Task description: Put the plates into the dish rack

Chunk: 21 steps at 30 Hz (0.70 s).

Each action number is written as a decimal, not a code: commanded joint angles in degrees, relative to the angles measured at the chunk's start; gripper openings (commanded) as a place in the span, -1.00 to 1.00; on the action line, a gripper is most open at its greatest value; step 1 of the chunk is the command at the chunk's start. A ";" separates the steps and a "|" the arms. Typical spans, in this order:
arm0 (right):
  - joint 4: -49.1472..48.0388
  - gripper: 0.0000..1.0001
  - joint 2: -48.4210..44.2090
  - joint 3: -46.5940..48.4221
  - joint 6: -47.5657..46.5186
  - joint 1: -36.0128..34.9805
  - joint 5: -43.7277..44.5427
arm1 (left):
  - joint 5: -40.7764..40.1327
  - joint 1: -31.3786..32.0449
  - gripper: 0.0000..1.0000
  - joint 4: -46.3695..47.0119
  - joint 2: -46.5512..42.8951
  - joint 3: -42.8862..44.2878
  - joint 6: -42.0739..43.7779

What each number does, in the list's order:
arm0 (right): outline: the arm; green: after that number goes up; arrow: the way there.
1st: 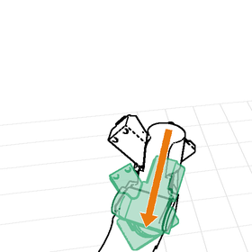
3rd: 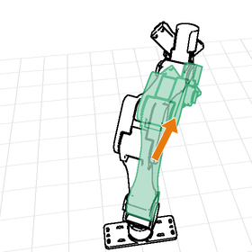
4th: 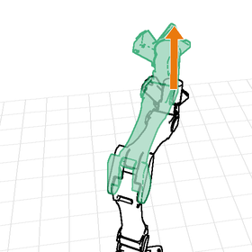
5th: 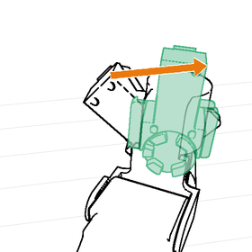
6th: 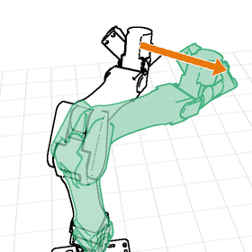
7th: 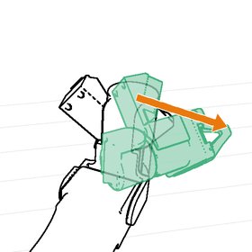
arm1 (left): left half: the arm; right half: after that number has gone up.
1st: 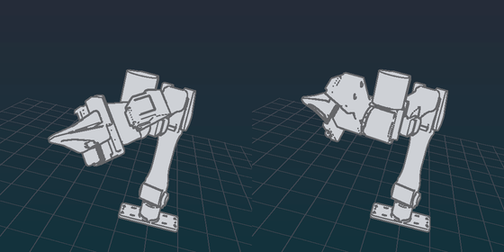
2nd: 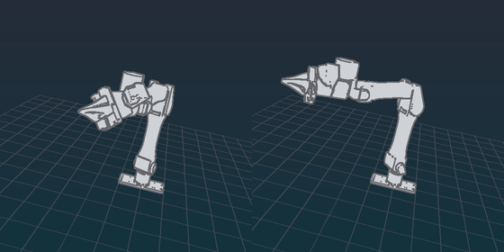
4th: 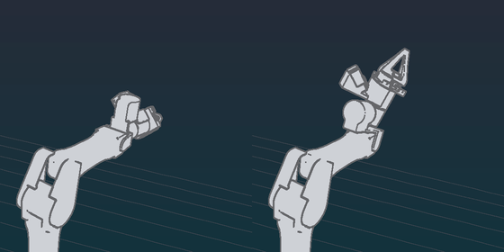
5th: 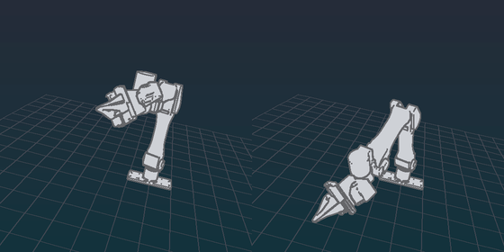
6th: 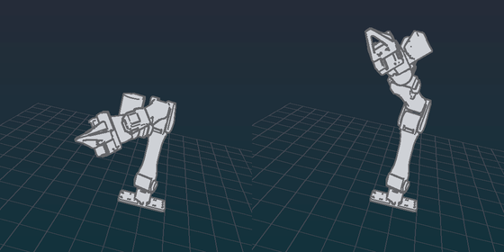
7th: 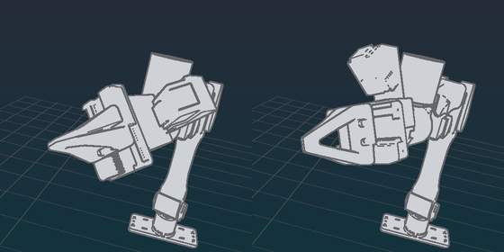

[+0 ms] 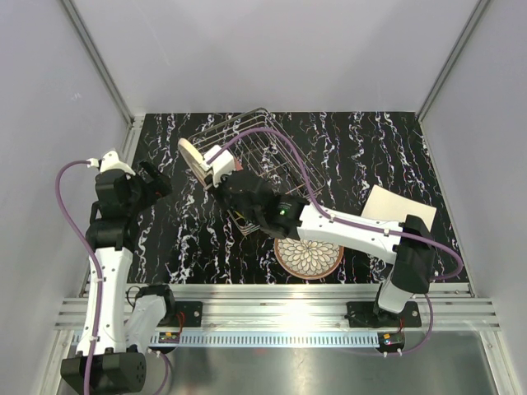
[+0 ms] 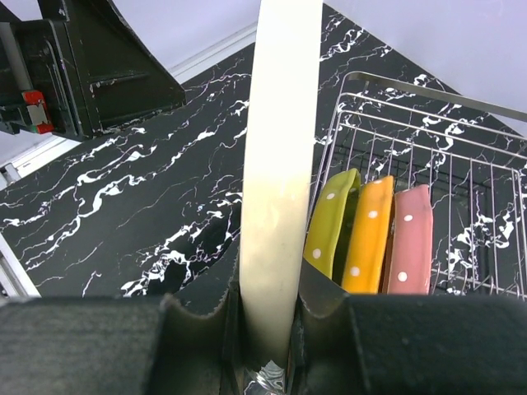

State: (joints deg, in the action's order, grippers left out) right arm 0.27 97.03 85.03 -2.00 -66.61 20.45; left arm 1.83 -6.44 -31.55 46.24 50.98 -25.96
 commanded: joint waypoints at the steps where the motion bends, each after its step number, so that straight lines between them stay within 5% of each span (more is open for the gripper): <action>1: -9.33 -1.00 -3.17 1.36 1.03 0.08 2.40 | 1.25 -0.42 0.98 2.90 -0.27 -0.18 -0.06; 21: -4.14 -1.00 0.08 -1.36 3.41 0.16 4.95 | 1.25 -0.33 0.98 2.90 -0.71 -0.27 -0.06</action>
State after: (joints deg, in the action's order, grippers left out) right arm 3.31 98.26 82.02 0.49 -66.59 23.05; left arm 1.91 -6.55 -31.55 46.22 50.98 -25.96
